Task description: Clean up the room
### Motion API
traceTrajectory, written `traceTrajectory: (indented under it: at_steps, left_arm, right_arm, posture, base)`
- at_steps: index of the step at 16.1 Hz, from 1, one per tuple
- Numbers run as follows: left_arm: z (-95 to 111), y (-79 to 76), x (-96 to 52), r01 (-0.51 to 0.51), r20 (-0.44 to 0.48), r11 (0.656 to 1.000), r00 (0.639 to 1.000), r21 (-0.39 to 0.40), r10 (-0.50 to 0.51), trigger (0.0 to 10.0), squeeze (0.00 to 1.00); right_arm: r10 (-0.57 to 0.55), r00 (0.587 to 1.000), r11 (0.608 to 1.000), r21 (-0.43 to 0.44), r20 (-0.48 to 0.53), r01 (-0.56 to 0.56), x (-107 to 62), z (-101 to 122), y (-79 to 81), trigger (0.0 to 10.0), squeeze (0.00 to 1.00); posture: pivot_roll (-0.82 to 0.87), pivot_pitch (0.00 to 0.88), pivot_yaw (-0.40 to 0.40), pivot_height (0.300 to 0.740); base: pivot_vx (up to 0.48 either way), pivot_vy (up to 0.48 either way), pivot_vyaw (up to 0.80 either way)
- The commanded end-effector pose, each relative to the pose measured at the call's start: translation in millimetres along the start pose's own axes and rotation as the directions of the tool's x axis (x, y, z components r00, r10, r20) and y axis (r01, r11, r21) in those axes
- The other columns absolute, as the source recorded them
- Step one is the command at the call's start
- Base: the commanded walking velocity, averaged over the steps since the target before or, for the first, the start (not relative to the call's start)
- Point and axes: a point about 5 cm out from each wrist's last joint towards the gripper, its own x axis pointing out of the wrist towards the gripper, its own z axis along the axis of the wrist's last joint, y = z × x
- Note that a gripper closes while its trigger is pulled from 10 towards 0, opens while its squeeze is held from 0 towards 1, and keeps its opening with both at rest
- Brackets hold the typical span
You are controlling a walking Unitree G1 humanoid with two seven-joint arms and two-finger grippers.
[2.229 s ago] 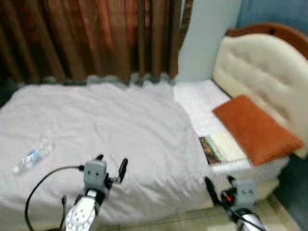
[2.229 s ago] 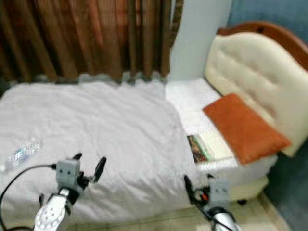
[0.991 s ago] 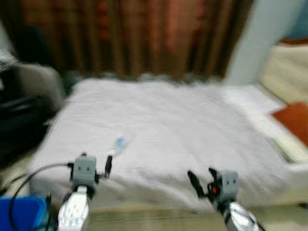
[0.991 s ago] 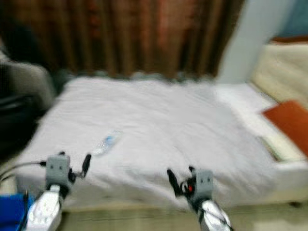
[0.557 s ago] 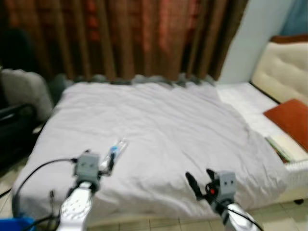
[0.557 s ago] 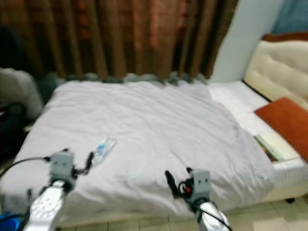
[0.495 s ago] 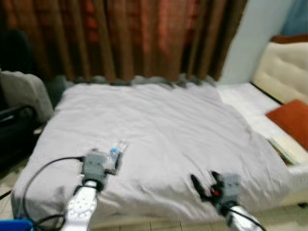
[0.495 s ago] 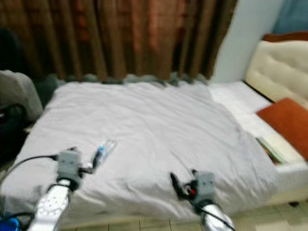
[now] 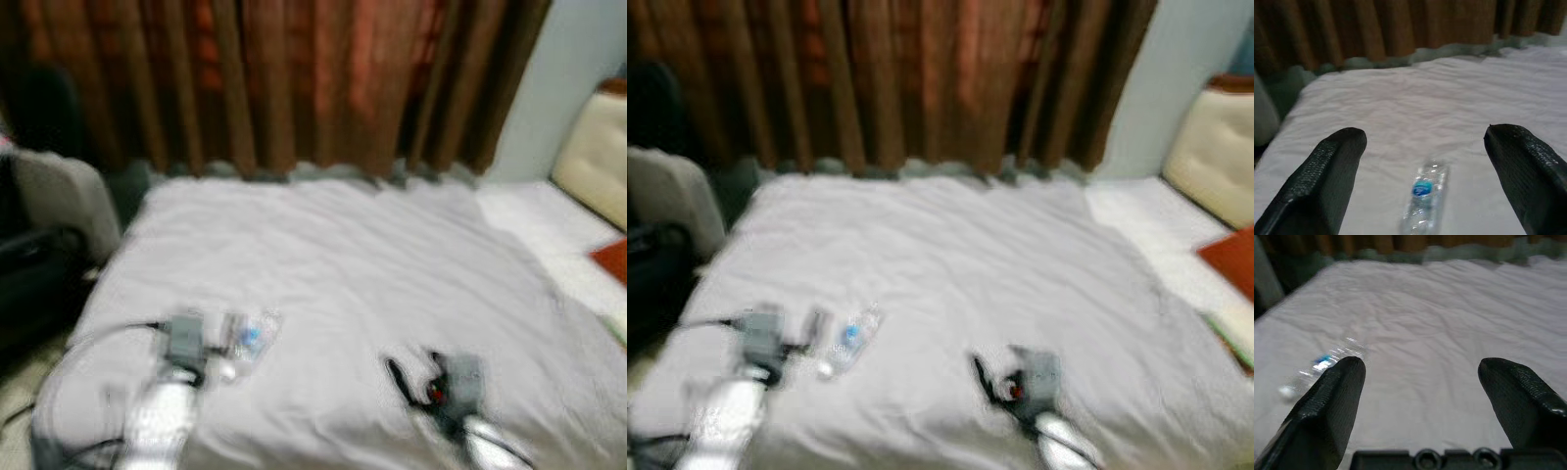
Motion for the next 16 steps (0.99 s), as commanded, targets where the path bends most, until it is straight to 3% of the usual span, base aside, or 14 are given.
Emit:
traceTrajectory:
  at_steps: [1, 4, 6, 9, 16]
  left_arm:
    - [2, 11.1, -0.1, -0.022, 0.001, 0.999, 1.0, 0.024, 0.022, 10.0, 0.0]
    - [1, 10.3, 0.4, -0.007, -0.011, 1.0, 1.0, 0.027, 0.008, 10.0, 0.0]
    - [1, 8.8, 11.3, 0.022, -0.038, 0.995, 0.999, 0.095, -0.018, 10.0, 0.0]
    - [7, 6.7, 19.4, 0.048, -0.027, 0.988, 0.999, 0.146, -0.045, 10.0, 0.0]
    - [1, 2.2, 27.1, 0.06, -0.059, 0.985, 0.997, 0.159, -0.051, 10.0, 0.0]
  right_arm:
    - [0.027, 1.0, 1.0, -0.002, 0.012, -0.027, 5.9, 5, 7.4, 10.0, 0.0]
    - [0.047, 0.999, 0.999, -0.003, -0.02, -0.047, 5.4, 1, 10.1, 10.0, 0.0]
    - [0.042, 0.999, 0.999, -0.001, -0.011, -0.042, 3.8, 1, 9.7, 10.0, 0.0]
    - [0.044, 0.999, 0.999, -0.004, -0.002, -0.044, 1.8, 3, 10.9, 10.0, 0.0]
    - [0.033, 0.999, 0.999, -0.008, -0.001, -0.033, -4.0, 3, 9.9, 10.0, 0.0]
  posture:
    - [0.03, 0.0, -0.057, 0.74]
    - [0.02, 0.0, -0.057, 0.74]
    - [0.02, 0.0, -0.055, 0.74]
    - [0.01, 0.0, -0.047, 0.74]
    - [-0.03, 0.0, -0.031, 0.74]
  base:
    - [0.386, 0.285, 0.0]
    - [0.127, 0.39, -0.53]
    - [0.0, 0.472, -0.4]
    - [0.0, 0.0, 0.0]
    - [0.0, 0.0, 0.0]
